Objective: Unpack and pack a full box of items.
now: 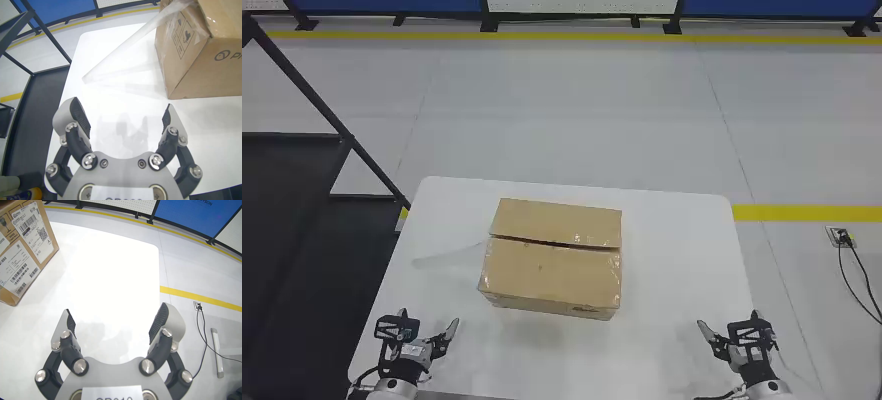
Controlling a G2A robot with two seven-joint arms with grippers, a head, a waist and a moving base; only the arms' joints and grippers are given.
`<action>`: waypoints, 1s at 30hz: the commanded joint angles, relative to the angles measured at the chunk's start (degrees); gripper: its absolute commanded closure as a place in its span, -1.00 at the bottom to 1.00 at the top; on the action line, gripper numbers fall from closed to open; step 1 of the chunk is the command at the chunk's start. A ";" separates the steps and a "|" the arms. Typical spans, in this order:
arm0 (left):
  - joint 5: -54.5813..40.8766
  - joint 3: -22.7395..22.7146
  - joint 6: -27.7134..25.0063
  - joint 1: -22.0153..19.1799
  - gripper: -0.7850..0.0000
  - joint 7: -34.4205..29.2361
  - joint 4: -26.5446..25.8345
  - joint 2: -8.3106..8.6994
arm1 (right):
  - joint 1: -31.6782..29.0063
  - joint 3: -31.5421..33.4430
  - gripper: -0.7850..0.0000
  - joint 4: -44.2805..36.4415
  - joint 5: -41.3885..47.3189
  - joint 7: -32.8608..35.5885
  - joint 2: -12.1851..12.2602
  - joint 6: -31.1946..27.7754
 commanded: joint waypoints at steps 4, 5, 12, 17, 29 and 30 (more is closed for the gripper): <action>0.00 0.00 0.00 0.00 -1.00 0.00 0.00 0.00 | 0.00 0.00 -1.00 0.00 0.00 0.00 0.00 0.00; 0.00 0.00 0.00 0.00 -1.00 0.00 0.00 0.00 | 0.00 0.00 -1.00 0.00 0.00 0.00 0.00 0.00; 0.26 -0.23 -0.08 -0.06 -1.00 0.48 -0.12 0.00 | -0.18 -0.52 -1.00 -1.50 -0.71 -0.82 -0.01 -0.97; -3.67 -2.66 -3.13 -0.39 -1.00 4.96 0.65 0.00 | -1.73 -2.90 -1.00 -7.33 -3.42 -1.72 -0.23 -1.54; -10.84 -7.75 -10.34 -1.49 -1.00 5.97 0.62 0.34 | 0.50 -10.15 -1.00 -16.90 -4.57 3.68 -1.26 3.07; -10.84 -7.75 -10.34 -1.49 -1.00 5.97 0.62 0.34 | 0.50 -10.15 -1.00 -16.90 -4.57 3.68 -1.26 3.07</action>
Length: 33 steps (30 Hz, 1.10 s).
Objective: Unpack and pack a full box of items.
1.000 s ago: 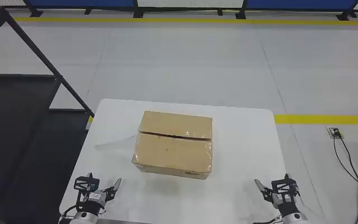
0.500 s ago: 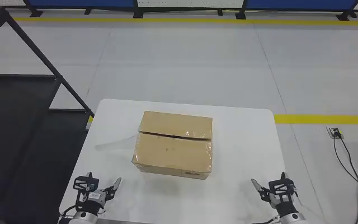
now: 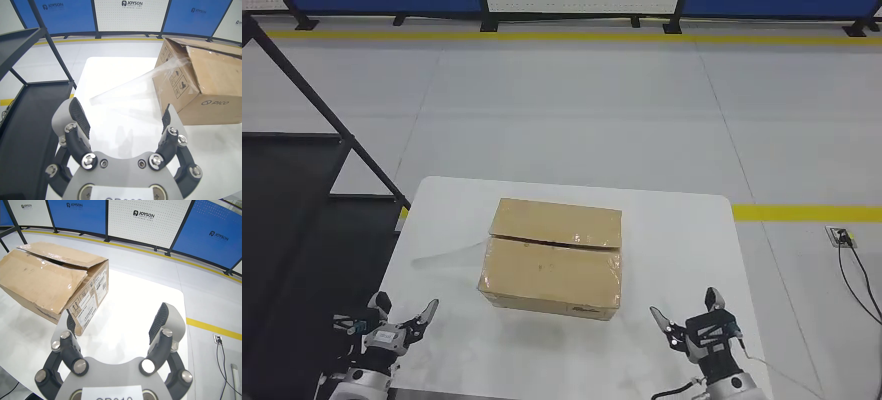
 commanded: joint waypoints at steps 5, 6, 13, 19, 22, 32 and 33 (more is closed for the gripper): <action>0.00 0.00 0.00 0.00 -1.00 0.00 0.00 0.00 | -0.01 0.02 -1.00 0.02 0.03 -0.05 0.00 -0.03; 0.00 0.00 0.00 0.00 -1.00 0.00 0.00 0.00 | -0.01 0.02 -1.00 0.02 0.03 -0.05 0.00 -0.03; -4.20 0.68 -4.92 -5.41 -1.00 -1.48 2.89 0.06 | 9.36 -4.30 -1.00 1.06 16.29 6.96 -1.25 -1.44; -14.50 -0.04 -14.10 -11.42 -1.00 -9.43 6.49 0.54 | 19.06 -6.46 -1.00 4.25 34.67 14.29 -2.36 -3.13; -22.04 1.02 -18.96 -13.28 -1.00 -18.56 7.79 0.82 | 22.94 -7.36 -1.00 6.39 37.63 20.24 -2.55 -2.48; -22.04 1.02 -18.96 -13.28 -1.00 -18.56 7.79 0.82 | 23.57 -7.32 -1.00 6.53 36.43 22.06 -2.46 -2.18; -22.04 1.02 -18.96 -13.28 -1.00 -18.56 7.79 0.82 | 23.47 -7.39 -1.00 6.55 36.87 21.94 -2.48 -2.28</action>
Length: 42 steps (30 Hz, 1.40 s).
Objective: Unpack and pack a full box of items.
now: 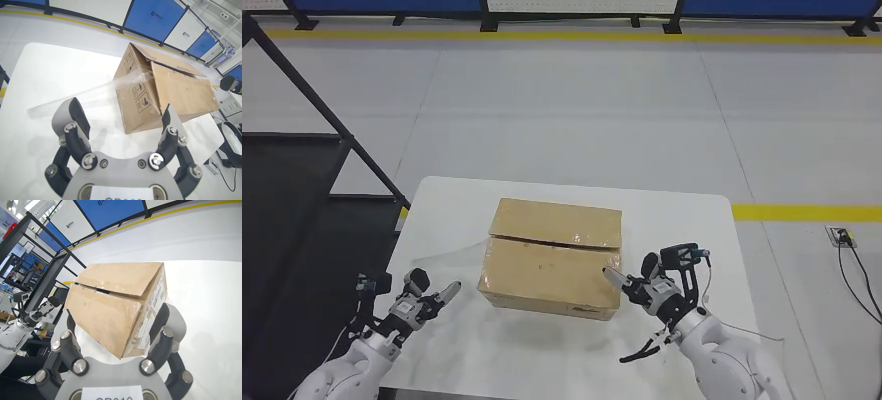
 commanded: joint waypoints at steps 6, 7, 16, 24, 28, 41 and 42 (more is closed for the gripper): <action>-2.88 2.64 3.42 -2.49 -1.00 -0.04 -0.33 -0.37 | 3.66 0.02 -1.00 5.36 9.59 0.32 -0.52 -1.96; -3.49 3.08 3.70 -3.14 -1.00 -0.51 0.00 -0.40 | 4.19 -0.15 -1.00 6.25 11.67 0.94 -0.62 -2.21; -15.36 4.24 3.55 -7.95 -1.00 -8.23 4.76 -0.35 | 10.42 1.96 -1.00 16.45 27.14 7.55 -0.80 -8.41; -17.54 3.92 3.79 -8.28 -1.00 -10.21 5.35 -0.22 | 14.08 2.43 -1.00 22.25 38.67 14.31 -0.79 -12.07; -17.54 3.92 3.79 -8.28 -1.00 -10.21 5.35 -0.22 | 14.91 3.08 -1.00 23.49 44.65 18.32 -0.63 -14.27; -20.01 5.10 4.86 -8.08 -1.00 -8.68 3.12 -0.28 | 13.92 6.45 -1.00 22.07 58.70 33.62 0.75 -20.21; -20.12 5.07 4.84 -8.05 -1.00 -8.76 3.00 -0.25 | 13.69 6.60 -1.00 21.79 59.16 34.77 0.88 -20.67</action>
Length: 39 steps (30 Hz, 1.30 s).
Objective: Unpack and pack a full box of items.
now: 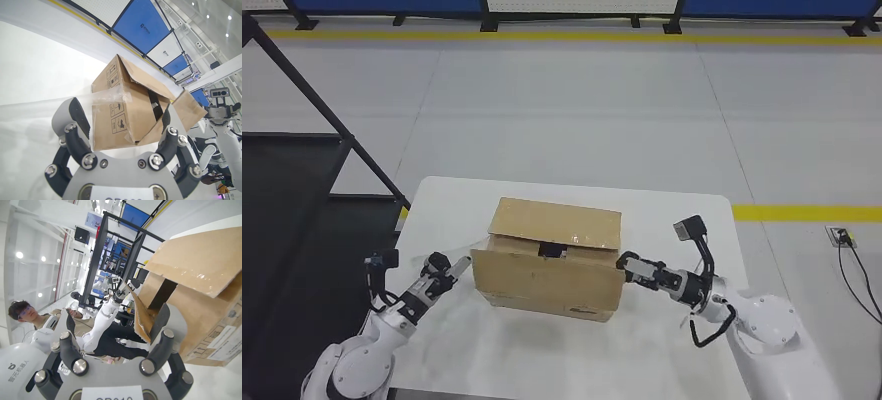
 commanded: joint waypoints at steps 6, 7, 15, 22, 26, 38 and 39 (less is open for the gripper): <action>0.49 0.20 -1.45 0.39 -1.00 -1.03 -0.85 0.25 | -1.40 -0.07 -1.00 -1.82 0.84 7.61 0.88 -2.68; 1.11 0.23 -2.12 0.56 -1.00 -1.34 -1.00 0.32 | -1.52 -0.26 -1.00 -1.99 0.61 8.52 0.99 -2.91; 4.85 -0.10 -8.74 2.47 -1.00 -3.70 -0.75 1.02 | -1.54 -3.07 -1.00 -3.33 -3.60 14.09 1.74 -4.74; 9.57 0.47 -11.59 2.57 -1.00 -6.29 0.54 1.63 | -1.03 -4.37 -1.00 -3.72 -4.68 12.67 2.11 -3.31; 10.87 1.70 -10.80 2.30 -1.00 -4.94 0.79 1.59 | -0.38 -4.03 -1.00 -2.63 1.26 4.62 1.75 2.54; 15.26 5.47 -9.95 1.29 -1.00 -0.80 1.83 1.43 | -0.38 -4.03 -1.00 -2.63 1.26 4.62 1.75 2.54; 14.80 5.85 -10.32 1.20 -1.00 -1.06 1.78 1.42 | -0.65 -4.21 -1.00 -2.73 0.69 2.93 1.71 3.22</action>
